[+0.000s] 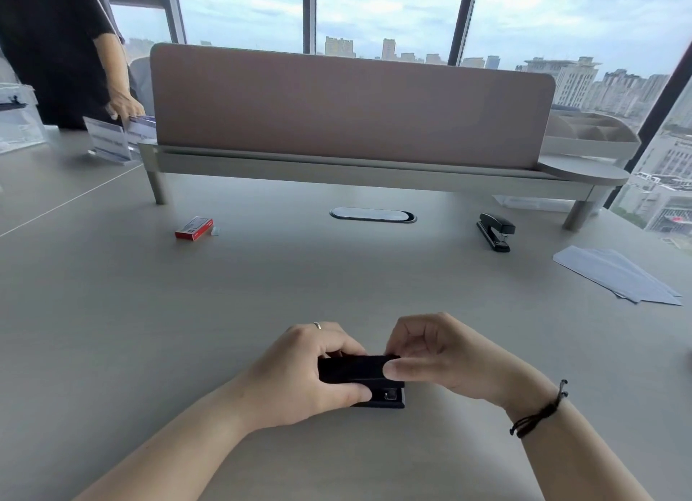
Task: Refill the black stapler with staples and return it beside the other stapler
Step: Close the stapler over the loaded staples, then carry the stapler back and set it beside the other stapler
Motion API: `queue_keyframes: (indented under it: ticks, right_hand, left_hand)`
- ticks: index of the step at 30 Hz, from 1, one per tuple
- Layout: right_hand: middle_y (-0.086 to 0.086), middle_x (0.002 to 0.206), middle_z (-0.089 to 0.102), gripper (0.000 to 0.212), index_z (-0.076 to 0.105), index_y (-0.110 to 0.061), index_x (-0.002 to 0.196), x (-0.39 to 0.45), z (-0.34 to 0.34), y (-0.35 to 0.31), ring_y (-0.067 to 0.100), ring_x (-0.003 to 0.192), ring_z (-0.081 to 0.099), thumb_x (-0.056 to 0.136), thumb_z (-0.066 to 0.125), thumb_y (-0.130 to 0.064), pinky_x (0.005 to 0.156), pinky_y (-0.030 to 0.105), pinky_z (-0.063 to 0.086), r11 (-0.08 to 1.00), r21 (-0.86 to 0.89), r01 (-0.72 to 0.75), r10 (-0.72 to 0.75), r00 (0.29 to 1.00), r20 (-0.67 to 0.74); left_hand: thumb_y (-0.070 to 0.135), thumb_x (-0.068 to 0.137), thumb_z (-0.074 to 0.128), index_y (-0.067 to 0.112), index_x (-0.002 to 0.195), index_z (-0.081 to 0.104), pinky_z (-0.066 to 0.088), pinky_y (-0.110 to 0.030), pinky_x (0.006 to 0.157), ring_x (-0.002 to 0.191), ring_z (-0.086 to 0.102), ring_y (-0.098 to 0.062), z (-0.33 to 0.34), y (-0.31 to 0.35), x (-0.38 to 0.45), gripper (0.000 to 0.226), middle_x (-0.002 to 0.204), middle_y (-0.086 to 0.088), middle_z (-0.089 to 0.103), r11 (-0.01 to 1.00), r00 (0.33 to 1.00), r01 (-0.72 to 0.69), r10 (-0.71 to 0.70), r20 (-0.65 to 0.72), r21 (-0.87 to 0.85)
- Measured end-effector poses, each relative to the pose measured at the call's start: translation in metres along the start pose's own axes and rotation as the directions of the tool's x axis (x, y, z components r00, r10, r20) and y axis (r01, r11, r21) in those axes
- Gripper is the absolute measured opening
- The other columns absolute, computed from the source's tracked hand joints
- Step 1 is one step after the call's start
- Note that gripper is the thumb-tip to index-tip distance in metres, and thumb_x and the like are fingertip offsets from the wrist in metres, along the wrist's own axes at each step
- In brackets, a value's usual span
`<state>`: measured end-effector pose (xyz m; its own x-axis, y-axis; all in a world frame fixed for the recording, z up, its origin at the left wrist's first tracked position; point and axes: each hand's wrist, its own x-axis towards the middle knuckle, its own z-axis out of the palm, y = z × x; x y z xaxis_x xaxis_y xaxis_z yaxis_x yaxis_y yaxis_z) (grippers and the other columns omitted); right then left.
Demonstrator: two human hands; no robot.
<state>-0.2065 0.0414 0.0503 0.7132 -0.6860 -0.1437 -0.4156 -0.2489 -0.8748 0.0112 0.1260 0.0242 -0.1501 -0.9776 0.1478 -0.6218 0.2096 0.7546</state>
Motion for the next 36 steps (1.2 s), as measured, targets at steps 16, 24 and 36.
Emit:
queue_keyframes:
  ticks: [16,24,36]
  right_hand:
    - [-0.006,0.108,0.073,0.058,0.066,-0.034,0.114,-0.002,0.012,-0.001,-0.001,0.075,0.061,0.065,0.089,-0.014,0.073,0.028,0.052,0.961,-0.276,0.029,-0.002,0.995,0.101]
    - [0.005,0.099,0.079,0.067,0.056,-0.035,0.126,0.002,0.019,0.001,0.009,0.067,0.06,0.07,0.085,-0.013,0.069,0.027,0.048,0.991,-0.131,0.012,-0.011,1.0,0.008]
    - [-0.01,0.107,0.067,0.087,0.041,-0.047,0.137,-0.005,0.031,0.011,0.002,0.068,0.059,0.064,0.086,-0.031,0.074,0.029,0.054,0.947,-0.313,0.071,-0.125,0.98,-0.154]
  left_hand:
    - [0.041,0.061,0.093,0.05,0.098,0.076,0.048,-0.02,0.072,0.086,0.061,-0.011,-0.026,-0.014,0.0,0.042,0.094,0.019,0.053,0.987,0.986,0.002,0.025,-0.165,0.16]
    - [0.011,0.085,0.077,0.047,0.118,0.069,0.047,-0.012,0.095,0.103,0.065,0.012,-0.015,-0.023,0.0,0.05,0.102,0.029,0.072,0.99,0.983,-0.044,0.066,-0.172,0.131]
    - [0.042,0.065,0.086,0.056,0.139,0.039,0.038,-0.008,0.1,0.118,0.05,0.015,-0.001,-0.018,0.004,0.089,0.124,0.026,0.062,0.99,0.999,-0.031,0.033,-0.013,0.139]
